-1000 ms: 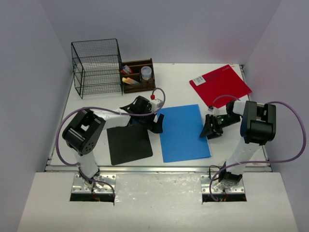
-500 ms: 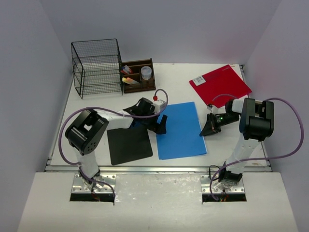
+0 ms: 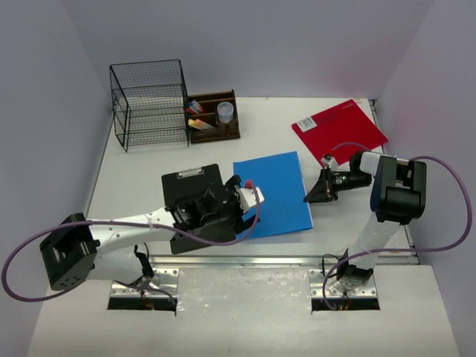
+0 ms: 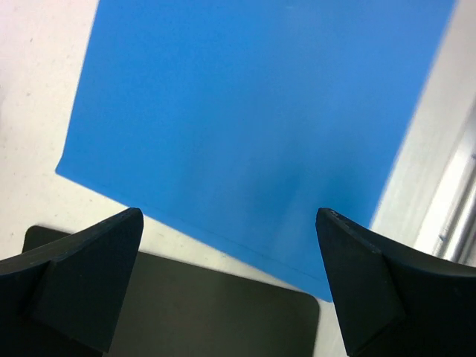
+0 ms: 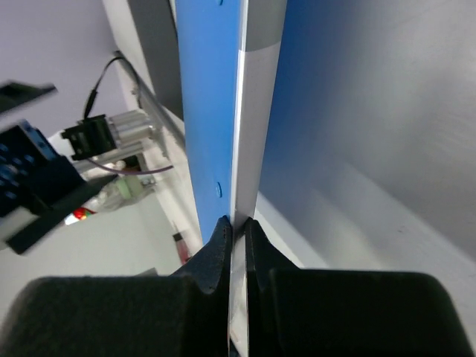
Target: Organize the desk
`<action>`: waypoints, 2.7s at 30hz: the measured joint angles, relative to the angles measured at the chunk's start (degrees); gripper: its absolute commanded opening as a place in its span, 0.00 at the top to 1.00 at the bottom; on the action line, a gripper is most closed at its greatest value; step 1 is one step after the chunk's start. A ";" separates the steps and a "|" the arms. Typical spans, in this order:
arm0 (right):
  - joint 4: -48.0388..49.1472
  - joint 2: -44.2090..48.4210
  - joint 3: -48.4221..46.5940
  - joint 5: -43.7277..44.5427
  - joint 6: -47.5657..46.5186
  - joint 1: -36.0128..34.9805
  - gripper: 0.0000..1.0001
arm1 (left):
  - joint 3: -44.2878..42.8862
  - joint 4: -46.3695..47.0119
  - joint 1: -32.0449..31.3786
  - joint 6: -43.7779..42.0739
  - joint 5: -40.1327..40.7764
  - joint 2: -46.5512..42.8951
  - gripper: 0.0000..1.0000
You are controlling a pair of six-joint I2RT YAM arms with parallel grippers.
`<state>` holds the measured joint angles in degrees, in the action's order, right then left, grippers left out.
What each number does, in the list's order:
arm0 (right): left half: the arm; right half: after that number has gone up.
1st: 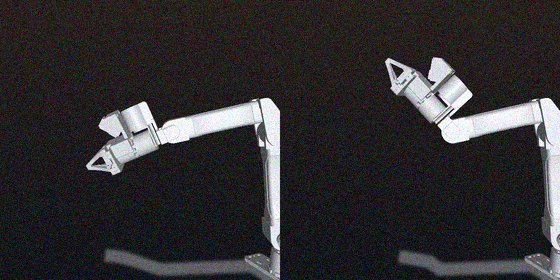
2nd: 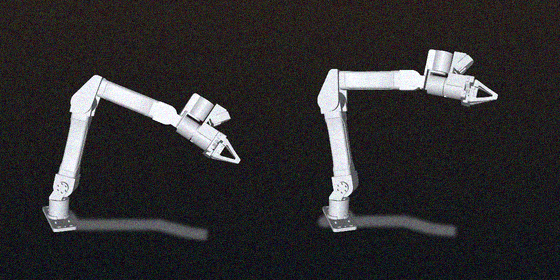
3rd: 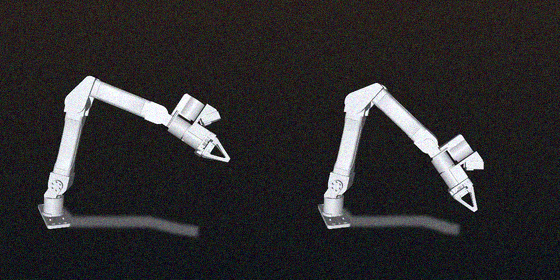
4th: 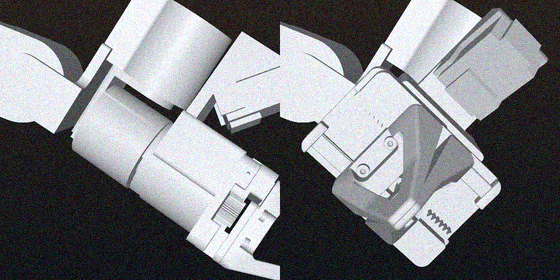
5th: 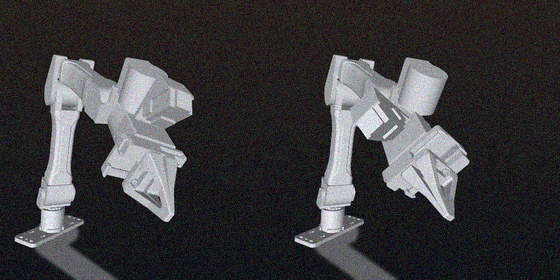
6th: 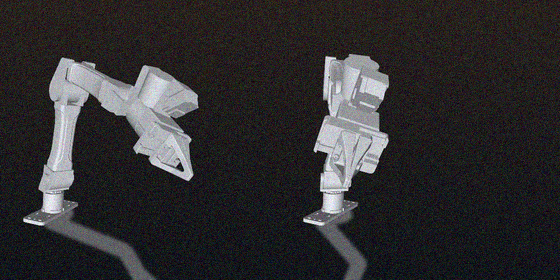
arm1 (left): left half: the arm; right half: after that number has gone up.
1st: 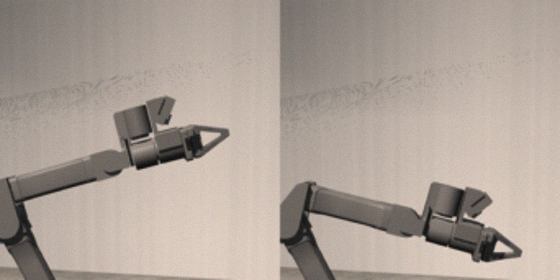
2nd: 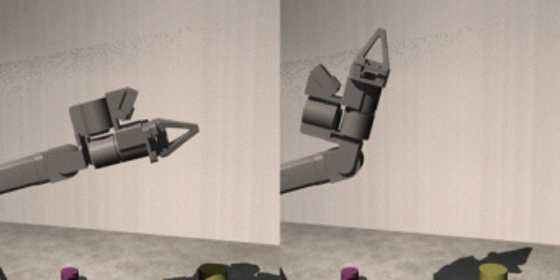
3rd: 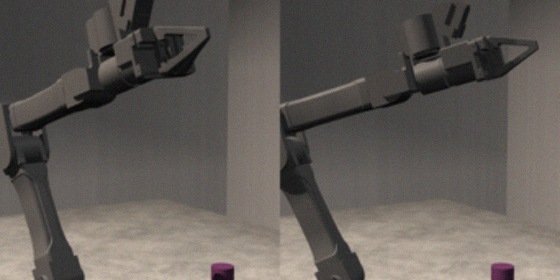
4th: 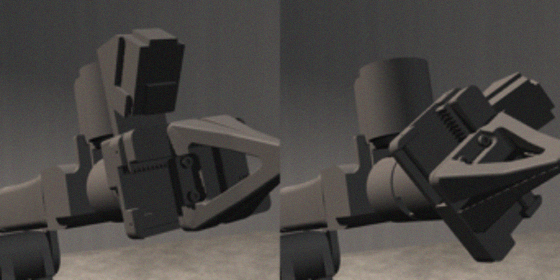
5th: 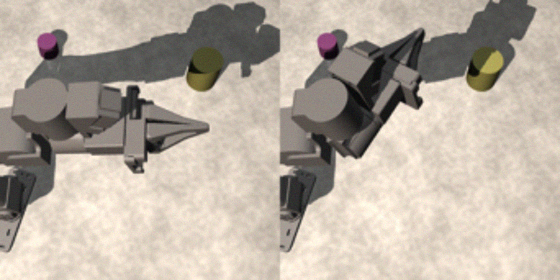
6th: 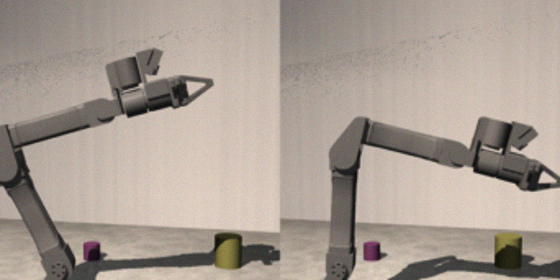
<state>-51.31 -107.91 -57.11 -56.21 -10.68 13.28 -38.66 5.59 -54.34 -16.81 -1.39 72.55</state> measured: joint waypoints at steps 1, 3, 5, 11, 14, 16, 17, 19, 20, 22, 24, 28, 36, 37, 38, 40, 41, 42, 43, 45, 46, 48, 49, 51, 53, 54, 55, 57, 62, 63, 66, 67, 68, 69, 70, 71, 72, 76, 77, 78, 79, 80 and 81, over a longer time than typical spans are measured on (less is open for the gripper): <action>-0.03 0.25 0.43 -0.94 0.53 0.00 1.00 | 1.09 0.47 -2.09 -0.85 1.10 -1.26 0.00; -0.14 0.41 1.15 -2.52 1.63 0.00 1.00 | 2.56 2.70 -7.77 -2.76 3.69 -2.03 0.00; -0.23 0.41 1.53 -3.71 2.50 0.00 1.00 | 3.61 5.69 -12.98 -4.42 6.64 -1.36 0.00; -0.42 0.41 1.63 -6.37 3.97 0.00 1.00 | 6.51 14.40 -23.59 -8.08 16.11 2.04 0.00; -0.44 0.41 2.00 -7.70 4.70 0.00 1.00 | 6.62 18.83 -26.82 -9.12 21.14 4.91 0.00; -0.43 0.42 2.40 -8.59 5.14 0.00 1.00 | 5.88 21.15 -28.01 -9.89 24.47 8.30 0.00; -0.41 0.44 2.64 -9.02 5.37 0.00 1.00 | 5.21 21.95 -28.21 -10.27 26.34 10.29 0.00; -0.54 0.50 3.18 -9.92 5.78 0.00 1.00 | 2.61 22.92 -28.23 -11.25 30.47 15.33 0.00; -0.75 0.50 3.32 -10.23 5.84 0.00 1.00 | 0.77 23.09 -28.23 -11.64 32.37 18.00 0.00; -1.25 0.50 3.43 -10.80 5.97 0.00 1.00 | -2.15 23.91 -28.16 -11.91 35.13 22.04 0.00; -1.66 0.52 3.51 -11.48 5.92 0.00 1.00 | -3.88 24.81 -28.18 -12.30 36.95 24.41 0.00; -2.73 0.54 3.83 -12.13 5.29 0.00 1.00 | -5.97 26.87 -28.18 -13.57 40.72 27.45 0.06; -6.24 1.17 5.41 -13.38 1.86 0.04 1.00 | -6.70 27.43 -26.29 -15.26 42.34 28.76 0.60; -6.69 1.39 5.43 -13.36 1.25 0.04 1.00 | -6.70 26.59 -25.93 -15.03 41.77 28.15 0.71; -7.12 1.86 5.45 -13.31 0.69 0.04 1.00 | -6.70 25.43 -25.72 -14.69 41.28 27.11 0.78; -8.08 3.40 5.43 -13.13 0.06 0.04 0.92 | -6.95 22.51 -25.44 -13.33 40.72 24.00 0.95; -9.02 4.47 5.32 -13.27 0.03 0.04 0.86 | -7.39 20.27 -25.39 -12.66 40.45 22.13 1.00; -10.11 5.60 5.21 -13.29 0.02 0.02 0.77 | -7.95 17.93 -25.26 -12.13 40.23 20.17 1.00; -11.31 6.57 4.90 -13.67 -0.03 -0.02 0.66 | -8.40 15.52 -25.13 -11.63 39.84 18.41 1.00; -12.86 7.97 3.57 -14.02 -0.38 -0.12 0.48 | -8.82 10.70 -24.77 -9.37 38.10 14.45 1.00; -13.12 8.55 2.59 -13.90 -0.68 -0.13 0.42 | -8.82 8.46 -24.52 -8.13 36.98 12.29 1.00; -13.07 9.11 -0.37 -13.14 -1.00 -0.13 0.32 | -8.88 4.12 -23.53 -5.17 32.99 6.84 1.00; -12.82 9.41 -1.92 -12.76 -1.09 -0.13 0.30 | -8.94 2.15 -22.93 -3.71 30.81 4.03 1.00; -12.80 10.17 -5.18 -11.47 -1.04 -0.11 0.26 | -9.31 -0.71 -20.05 -1.47 26.54 -0.23 1.00; -12.73 10.94 -9.06 -10.38 -1.05 -0.11 0.26 | -9.54 -4.14 -16.72 0.71 22.24 -4.88 1.00; -12.44 11.46 -11.03 -10.14 -1.05 -0.11 0.25 | -9.56 -5.63 -15.42 1.44 20.75 -6.89 1.00; -12.15 11.99 -13.00 -9.92 -1.06 -0.11 0.25 | -9.57 -7.11 -14.14 2.15 19.28 -8.89 1.00; -12.23 12.96 -16.92 -9.41 -1.16 -0.11 0.24 | -9.18 -9.25 -11.71 3.12 16.51 -12.77 1.00; -10.49 17.52 -23.92 -9.23 -3.49 -0.11 0.22 | -6.49 -13.11 -6.91 4.62 8.92 -21.80 1.00; -10.12 18.94 -24.17 -9.34 -4.38 -0.11 0.22 | -6.13 -13.75 -6.15 5.17 7.26 -23.01 1.00; -7.27 23.68 -23.35 -9.65 -6.21 -0.11 0.21 | -5.43 -14.81 -4.53 7.14 3.35 -25.52 1.00; -5.77 25.33 -22.53 -9.81 -6.94 -0.11 0.21 | -5.36 -14.92 -4.25 7.87 2.43 -26.00 1.00; -4.63 26.91 -21.59 -9.97 -7.60 -0.11 0.21 | -5.33 -14.92 -4.03 8.62 1.65 -26.36 1.00; -3.70 28.47 -20.58 -10.17 -8.26 -0.11 0.21 | -5.33 -14.88 -3.82 9.43 0.98 -26.64 1.00; -2.81 29.84 -19.57 -10.37 -8.89 -0.11 0.21 | -5.33 -14.85 -3.59 10.25 0.35 -26.86 1.00; -2.15 30.83 -18.78 -10.54 -9.41 -0.11 0.21 | -5.33 -14.85 -3.37 10.93 -0.20 -27.03 1.00; -1.62 31.63 -18.11 -10.69 -9.91 -0.11 0.21 | -5.33 -14.85 -3.14 11.54 -0.70 -27.17 1.00; 0.05 32.45 -16.29 -11.85 -12.19 -0.11 0.21 | -5.33 -14.85 -2.30 13.05 -2.17 -27.34 1.00; 0.26 32.45 -15.90 -12.06 -12.79 -0.11 0.21 | -5.33 -14.86 -2.12 13.25 -2.45 -27.34 1.00; 0.37 32.48 -15.48 -12.34 -13.50 -0.11 0.21 | -5.33 -14.87 -1.96 13.46 -2.74 -27.35 1.00; 0.42 32.59 -15.00 -12.72 -14.19 -0.11 0.21 | -5.33 -14.88 -1.84 13.66 -3.02 -27.36 1.00; 0.58 32.80 -14.42 -13.04 -14.94 -0.11 0.21 | -5.33 -14.89 -1.74 13.84 -3.29 -27.36 1.00; 0.71 33.18 -13.77 -13.25 -15.79 -0.11 0.21 | -5.33 -14.91 -1.62 14.06 -3.56 -27.36 1.00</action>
<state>-50.61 -74.74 -70.87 -69.46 -26.47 13.17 -43.99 -9.32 -55.96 -2.75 -4.96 45.19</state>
